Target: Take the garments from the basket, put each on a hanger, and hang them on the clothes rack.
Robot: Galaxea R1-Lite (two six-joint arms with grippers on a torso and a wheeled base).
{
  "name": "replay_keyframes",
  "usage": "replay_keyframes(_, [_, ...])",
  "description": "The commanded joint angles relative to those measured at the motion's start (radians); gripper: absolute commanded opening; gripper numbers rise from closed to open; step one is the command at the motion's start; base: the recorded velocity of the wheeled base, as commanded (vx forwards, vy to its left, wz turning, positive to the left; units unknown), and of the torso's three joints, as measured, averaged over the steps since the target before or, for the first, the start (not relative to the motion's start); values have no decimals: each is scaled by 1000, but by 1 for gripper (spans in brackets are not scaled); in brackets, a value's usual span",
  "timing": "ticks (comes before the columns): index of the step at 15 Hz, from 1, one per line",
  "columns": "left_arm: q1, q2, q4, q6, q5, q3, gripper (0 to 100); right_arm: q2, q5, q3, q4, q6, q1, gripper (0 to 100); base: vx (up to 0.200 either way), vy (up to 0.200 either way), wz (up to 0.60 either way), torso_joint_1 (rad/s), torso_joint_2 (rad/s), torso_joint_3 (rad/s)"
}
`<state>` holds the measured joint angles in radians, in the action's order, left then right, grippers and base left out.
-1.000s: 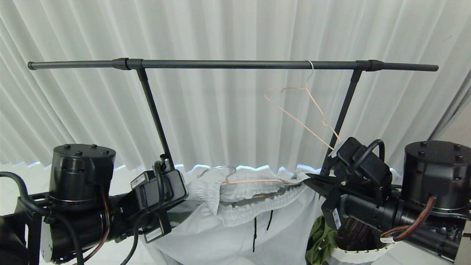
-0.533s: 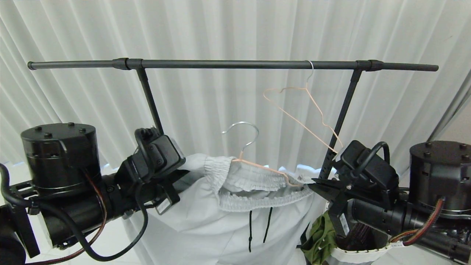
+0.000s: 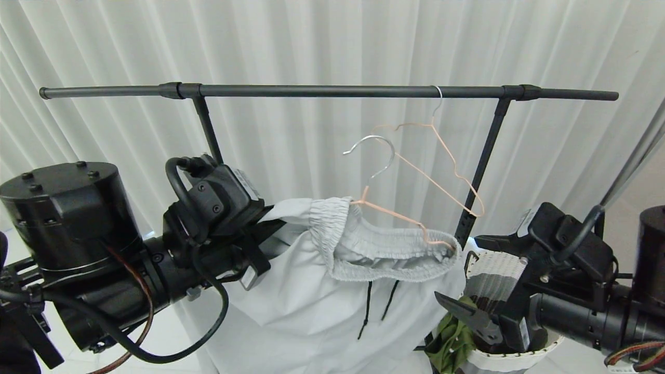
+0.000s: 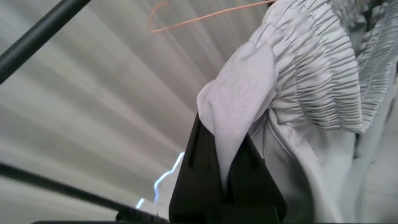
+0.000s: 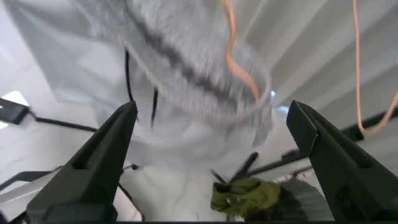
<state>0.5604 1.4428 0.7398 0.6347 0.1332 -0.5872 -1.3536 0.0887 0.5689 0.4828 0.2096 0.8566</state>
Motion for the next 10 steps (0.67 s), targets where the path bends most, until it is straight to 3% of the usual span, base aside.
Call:
replay_keyframes(1, [16, -1, 0, 0, 22, 1, 0, 14, -35, 32, -26, 1, -16, 100, 0, 0, 0, 0, 0, 0])
replay_keyframes(3, [16, 2, 0, 10, 65, 3, 0, 18, -101, 118, -124, 2, -45, 100, 0, 0, 0, 0, 0, 0])
replay_keyframes(7, [21, -4, 1, 10, 68, 9, 0, -5, -248, 252, -305, 16, -62, 100, 0, 0, 0, 0, 0, 0])
replay_keyframes(10, [52, -8, 4, 10, 68, 18, 0, -71, -323, 309, -319, 24, -67, 100, 0, 0, 0, 0, 0, 0])
